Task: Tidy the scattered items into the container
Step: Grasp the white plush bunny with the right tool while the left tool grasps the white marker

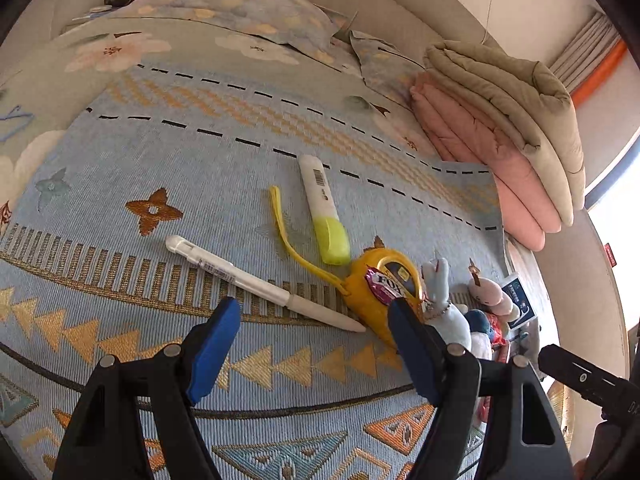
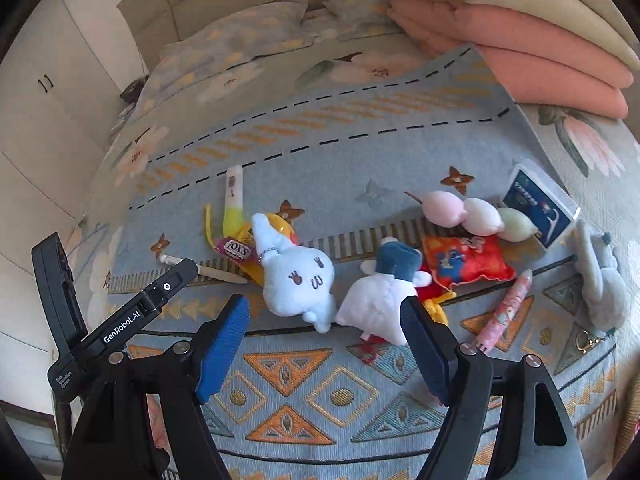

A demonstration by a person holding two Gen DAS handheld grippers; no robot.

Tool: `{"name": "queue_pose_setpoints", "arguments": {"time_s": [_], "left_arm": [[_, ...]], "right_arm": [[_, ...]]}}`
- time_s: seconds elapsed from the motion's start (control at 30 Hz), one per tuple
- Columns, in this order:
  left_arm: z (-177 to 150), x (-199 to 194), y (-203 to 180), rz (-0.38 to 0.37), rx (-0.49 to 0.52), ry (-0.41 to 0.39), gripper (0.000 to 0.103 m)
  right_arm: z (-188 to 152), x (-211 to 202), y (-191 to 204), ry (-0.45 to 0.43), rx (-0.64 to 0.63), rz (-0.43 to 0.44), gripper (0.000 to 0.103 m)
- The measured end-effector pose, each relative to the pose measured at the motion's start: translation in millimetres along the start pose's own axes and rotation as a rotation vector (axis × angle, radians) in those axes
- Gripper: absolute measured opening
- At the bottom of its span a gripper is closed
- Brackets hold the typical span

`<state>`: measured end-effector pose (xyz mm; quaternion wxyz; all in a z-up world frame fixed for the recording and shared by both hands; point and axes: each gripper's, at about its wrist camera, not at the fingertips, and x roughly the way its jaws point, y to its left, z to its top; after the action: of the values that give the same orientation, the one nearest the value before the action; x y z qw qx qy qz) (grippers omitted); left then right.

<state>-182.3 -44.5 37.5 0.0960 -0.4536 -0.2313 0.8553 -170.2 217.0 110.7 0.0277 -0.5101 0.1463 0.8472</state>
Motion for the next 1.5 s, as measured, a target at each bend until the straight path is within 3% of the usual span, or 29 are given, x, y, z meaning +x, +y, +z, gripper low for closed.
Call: {"name": "queue_pose_setpoints", "arguments": {"time_s": [0.17, 0.43, 0.63, 0.7, 0.83, 0.93, 1.1, 1.3, 1.4, 1.47, 1.5], "left_arm": [[0, 13, 25, -0.054, -0.128, 0.023, 0.074], [-3, 23, 10, 0.057, -0.039, -0.068, 0.074], [-5, 29, 1, 0.127, 0.029, -0.122, 0.072], [-4, 29, 2, 0.140, 0.024, -0.127, 0.067], [2, 29, 11, 0.182, 0.007, -0.124, 0.035], [8, 27, 19, 0.148, 0.031, -0.095, 0.029], [14, 20, 33, 0.093, 0.042, -0.023, 0.027], [12, 12, 66, -0.035, -0.122, -0.014, 0.014], [13, 14, 54, -0.011, -0.083, -0.011, 0.025], [12, 17, 45, -0.033, -0.087, -0.038, 0.059], [10, 19, 39, -0.037, -0.088, -0.059, 0.068]], "right_arm": [[8, 48, 18, 0.070, -0.042, -0.036, 0.077], [0, 79, 29, 0.045, -0.146, -0.041, 0.077], [-9, 83, 23, 0.011, -0.174, 0.032, 0.064], [-10, 81, 22, 0.007, -0.178, 0.045, 0.062], [-10, 81, 20, 0.000, -0.162, 0.069, 0.062], [-5, 81, 17, -0.001, -0.142, 0.087, 0.061], [0, 76, 3, -0.005, -0.082, 0.129, 0.056], [3, 72, -14, -0.009, 0.007, 0.164, 0.041], [3, 73, -19, -0.003, 0.032, 0.181, 0.040], [3, 73, -17, -0.002, 0.030, 0.180, 0.040], [3, 73, -17, -0.002, 0.030, 0.179, 0.040]]}}
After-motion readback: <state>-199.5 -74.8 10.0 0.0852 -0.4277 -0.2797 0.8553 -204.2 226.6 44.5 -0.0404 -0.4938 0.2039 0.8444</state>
